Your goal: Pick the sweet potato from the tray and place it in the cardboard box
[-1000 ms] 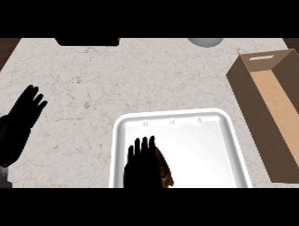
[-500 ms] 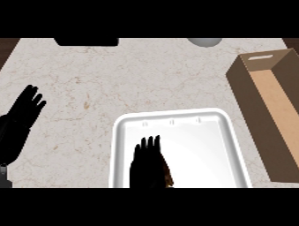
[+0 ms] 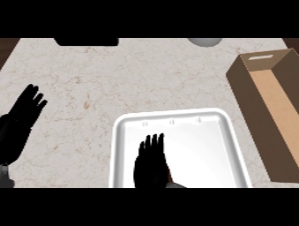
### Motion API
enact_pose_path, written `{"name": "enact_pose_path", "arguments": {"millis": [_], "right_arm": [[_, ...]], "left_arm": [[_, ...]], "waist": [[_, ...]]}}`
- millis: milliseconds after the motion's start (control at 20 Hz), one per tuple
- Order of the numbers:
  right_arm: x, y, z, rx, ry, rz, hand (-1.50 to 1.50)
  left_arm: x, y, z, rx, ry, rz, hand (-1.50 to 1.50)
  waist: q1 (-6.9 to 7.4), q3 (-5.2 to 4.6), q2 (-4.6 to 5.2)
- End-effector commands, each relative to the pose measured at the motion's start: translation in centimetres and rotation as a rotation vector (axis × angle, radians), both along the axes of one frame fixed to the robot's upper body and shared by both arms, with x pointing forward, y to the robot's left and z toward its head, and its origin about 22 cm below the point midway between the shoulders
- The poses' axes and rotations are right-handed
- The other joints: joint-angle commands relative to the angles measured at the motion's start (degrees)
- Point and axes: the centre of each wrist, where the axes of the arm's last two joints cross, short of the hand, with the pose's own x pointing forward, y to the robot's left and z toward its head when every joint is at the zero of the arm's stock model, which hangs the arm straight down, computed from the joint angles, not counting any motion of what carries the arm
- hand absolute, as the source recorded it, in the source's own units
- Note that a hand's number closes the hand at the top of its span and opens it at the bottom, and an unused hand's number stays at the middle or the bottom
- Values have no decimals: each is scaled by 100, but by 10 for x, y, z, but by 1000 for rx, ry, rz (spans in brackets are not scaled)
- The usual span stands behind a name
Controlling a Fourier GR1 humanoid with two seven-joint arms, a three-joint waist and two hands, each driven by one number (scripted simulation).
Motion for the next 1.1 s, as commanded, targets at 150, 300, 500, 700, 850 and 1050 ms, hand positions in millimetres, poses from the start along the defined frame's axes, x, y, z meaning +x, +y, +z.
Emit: {"name": "enact_pose_path", "arguments": {"millis": [150, 300, 500, 700, 850, 1050], "right_arm": [[5, -5, 2, -8, -74, -12, 150], [-2, 4, -11, 24, -65, 36, 150], [18, 6, -2, 13, -60, 59, 150], [9, 4, -1, 4, -81, 79, 150], [53, -19, 6, 189, -103, -218, 150], [116, -86, 38, 490, -153, -653, 150]], "left_arm": [[0, 4, 9, 2, -2, 6, 0], [-11, 6, -6, -5, -14, -4, 0], [8, 1, 18, -15, 4, -10, 0], [10, -7, 3, -4, -7, -1, 0], [-3, -2, 0, -12, -15, 2, 0], [-5, 16, 0, -7, -6, 51, 0]], "waist": [[-26, 1, -4], [39, 1, 2], [39, 2, 8], [-10, 1, 2], [2, 8, 17], [-248, 35, 81]]}}
